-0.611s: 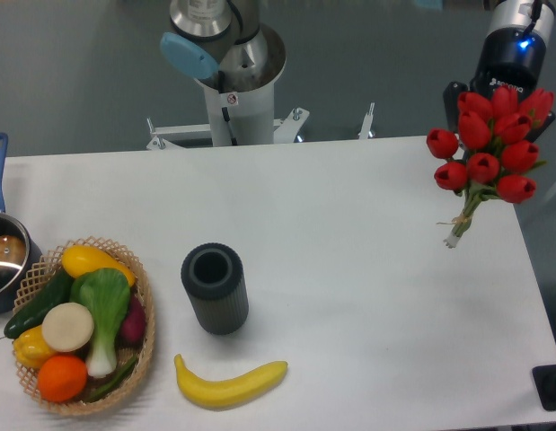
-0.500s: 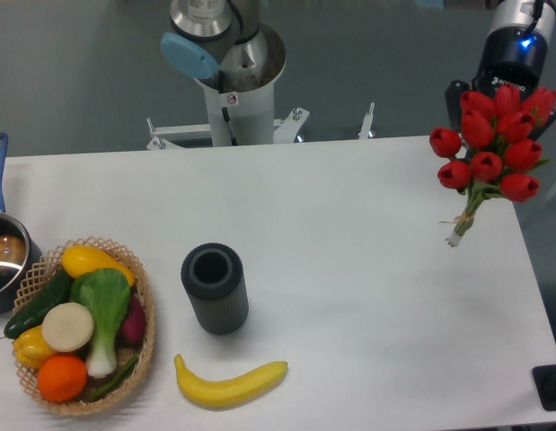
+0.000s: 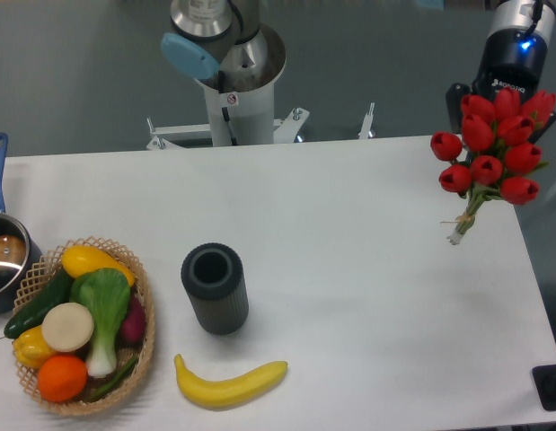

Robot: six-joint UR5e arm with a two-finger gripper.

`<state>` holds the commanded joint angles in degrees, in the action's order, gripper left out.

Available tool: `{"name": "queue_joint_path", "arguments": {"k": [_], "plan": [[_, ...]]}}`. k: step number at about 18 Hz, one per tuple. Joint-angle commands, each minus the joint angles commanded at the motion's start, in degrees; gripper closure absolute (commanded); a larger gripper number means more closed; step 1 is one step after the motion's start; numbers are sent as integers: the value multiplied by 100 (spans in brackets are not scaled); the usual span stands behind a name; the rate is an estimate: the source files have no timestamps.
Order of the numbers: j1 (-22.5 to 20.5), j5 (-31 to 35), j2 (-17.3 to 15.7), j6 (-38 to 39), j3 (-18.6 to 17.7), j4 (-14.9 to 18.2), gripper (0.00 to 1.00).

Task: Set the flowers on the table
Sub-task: 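Hold the red tulip bunch in the gripper and lift it slightly, then carry the red tulips down toward the table beside the banana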

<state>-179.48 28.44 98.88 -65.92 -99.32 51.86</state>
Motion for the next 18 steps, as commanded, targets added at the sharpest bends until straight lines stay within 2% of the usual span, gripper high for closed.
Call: {"name": "queue_joint_path", "arguments": {"k": [7, 9, 13, 18], "plan": [[237, 1837, -518, 0, -61, 35, 61], [482, 2400, -510, 0, -44, 35, 61], [1220, 3674, -124, -52, 79, -9, 59], [2099, 4774, 745, -53, 597, 17, 59]]}}
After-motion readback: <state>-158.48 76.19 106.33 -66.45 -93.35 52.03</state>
